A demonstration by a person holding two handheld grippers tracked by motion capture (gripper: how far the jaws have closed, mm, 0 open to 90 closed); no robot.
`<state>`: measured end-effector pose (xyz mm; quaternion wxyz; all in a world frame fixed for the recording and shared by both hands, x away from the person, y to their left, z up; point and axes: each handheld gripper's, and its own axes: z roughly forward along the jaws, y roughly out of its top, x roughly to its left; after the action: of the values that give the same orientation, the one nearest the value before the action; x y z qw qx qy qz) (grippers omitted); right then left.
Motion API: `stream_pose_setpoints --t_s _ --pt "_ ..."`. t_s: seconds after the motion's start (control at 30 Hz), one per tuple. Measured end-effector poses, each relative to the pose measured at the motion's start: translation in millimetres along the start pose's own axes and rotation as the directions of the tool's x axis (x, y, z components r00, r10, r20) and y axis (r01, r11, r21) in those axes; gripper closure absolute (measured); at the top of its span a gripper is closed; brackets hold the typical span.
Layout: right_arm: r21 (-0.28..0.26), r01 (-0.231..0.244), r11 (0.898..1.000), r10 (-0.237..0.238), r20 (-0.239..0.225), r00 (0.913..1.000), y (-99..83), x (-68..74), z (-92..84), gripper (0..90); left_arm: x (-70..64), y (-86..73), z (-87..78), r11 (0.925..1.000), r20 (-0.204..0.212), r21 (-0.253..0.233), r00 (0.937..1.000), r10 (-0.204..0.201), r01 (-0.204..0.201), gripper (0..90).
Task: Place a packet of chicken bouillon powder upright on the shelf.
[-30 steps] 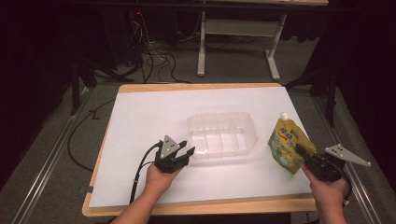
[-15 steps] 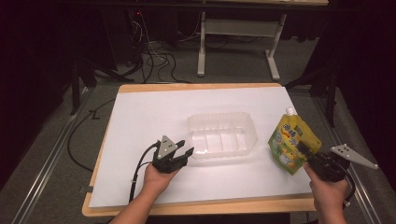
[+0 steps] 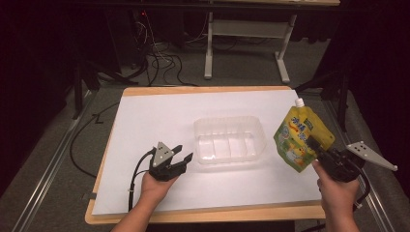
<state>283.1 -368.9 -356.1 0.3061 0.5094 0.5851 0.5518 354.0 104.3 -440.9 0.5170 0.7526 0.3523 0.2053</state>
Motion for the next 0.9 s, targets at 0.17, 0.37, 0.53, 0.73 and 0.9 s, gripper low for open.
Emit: stream_pose_setpoints --t_s 0.17,0.37,0.53,0.73,0.9 --pt "-0.041 0.003 0.999 -0.006 -0.056 0.9984 12.6 12.7 4.2 90.0 4.4 -4.1 -8.0 1.0 -0.023 0.001 0.9997 -0.009 0.01 48.9" --pt "-0.067 0.006 0.998 -0.013 -0.102 0.9947 22.1 27.7 11.6 90.0 6.8 -8.0 -10.4 0.9998 -0.029 0.016 0.9995 -0.014 0.014 47.9" --pt "-0.063 0.018 0.998 -0.026 -0.126 0.9917 23.5 40.9 21.9 90.0 6.2 -8.2 -9.3 0.9998 -0.023 0.015 0.9996 -0.014 0.014 47.2" --pt "-0.049 0.017 0.999 -0.023 -0.137 0.9903 24.3 52.8 37.3 90.0 2.9 -7.2 -5.7 0.9999 -0.005 0.015 1.0 -0.005 0.005 46.0" --pt "-0.041 0.014 0.999 -0.019 -0.141 0.9898 25.5 63.4 52.7 90.0 -0.1 -5.9 0.0 0.9998 0.008 0.016 0.9999 0.009 -0.009 45.3"
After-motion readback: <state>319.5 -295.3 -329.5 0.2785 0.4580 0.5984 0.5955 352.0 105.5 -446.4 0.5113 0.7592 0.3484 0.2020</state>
